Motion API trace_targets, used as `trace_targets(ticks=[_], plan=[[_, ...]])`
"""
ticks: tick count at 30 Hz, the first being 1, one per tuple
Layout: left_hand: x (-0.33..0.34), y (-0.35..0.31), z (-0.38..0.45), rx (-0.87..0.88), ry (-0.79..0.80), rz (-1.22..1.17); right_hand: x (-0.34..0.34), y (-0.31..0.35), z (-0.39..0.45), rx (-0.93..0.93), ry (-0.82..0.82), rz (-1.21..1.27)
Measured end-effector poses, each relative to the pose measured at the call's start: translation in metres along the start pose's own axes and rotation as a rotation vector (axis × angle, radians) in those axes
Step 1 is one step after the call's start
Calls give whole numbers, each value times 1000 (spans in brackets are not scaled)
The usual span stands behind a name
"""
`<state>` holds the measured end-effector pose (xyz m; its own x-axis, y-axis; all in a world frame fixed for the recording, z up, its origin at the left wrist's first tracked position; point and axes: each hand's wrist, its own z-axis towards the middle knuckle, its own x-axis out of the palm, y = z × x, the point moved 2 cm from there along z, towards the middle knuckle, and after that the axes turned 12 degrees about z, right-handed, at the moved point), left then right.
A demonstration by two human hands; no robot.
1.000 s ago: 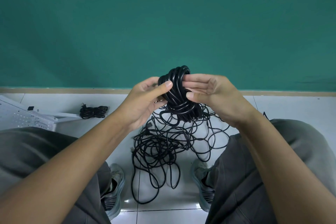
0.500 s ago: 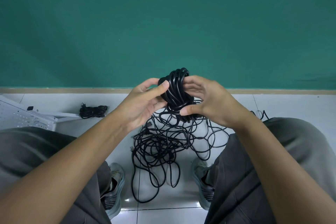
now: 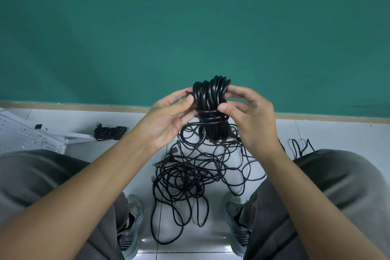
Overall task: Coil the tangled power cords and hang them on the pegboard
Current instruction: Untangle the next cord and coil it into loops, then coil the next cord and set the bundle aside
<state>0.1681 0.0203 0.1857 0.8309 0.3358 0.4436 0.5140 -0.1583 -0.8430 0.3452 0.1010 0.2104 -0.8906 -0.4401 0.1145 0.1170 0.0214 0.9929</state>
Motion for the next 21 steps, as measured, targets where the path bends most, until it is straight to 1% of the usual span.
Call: trace_targets(ticks=[3, 5, 7, 11, 13, 15, 17, 21], plan=[[-4, 0, 2, 61, -116, 60, 6, -8, -2, 27, 16, -9], [-7, -3, 2, 106, -187, 155, 10, -14, -3, 34, 22, -45], [-6, -4, 2, 151, -255, 282, 12, -20, -1, 58, -9, -55], [-9, -6, 6, 314, -367, 744, 14, -40, 4, 206, -46, -70], [-15, -8, 11, 367, -409, 995, 15, -49, 7, 270, -30, -147], [-24, -10, 14, 375, -446, 1156, 17, -53, 10, 299, 9, -238], [-35, -10, 18, 352, -474, 1242, 20, -56, 14, 298, 79, -312], [-67, 0, 31, 219, -525, 1338, 24, -71, 28, 228, 294, -597]])
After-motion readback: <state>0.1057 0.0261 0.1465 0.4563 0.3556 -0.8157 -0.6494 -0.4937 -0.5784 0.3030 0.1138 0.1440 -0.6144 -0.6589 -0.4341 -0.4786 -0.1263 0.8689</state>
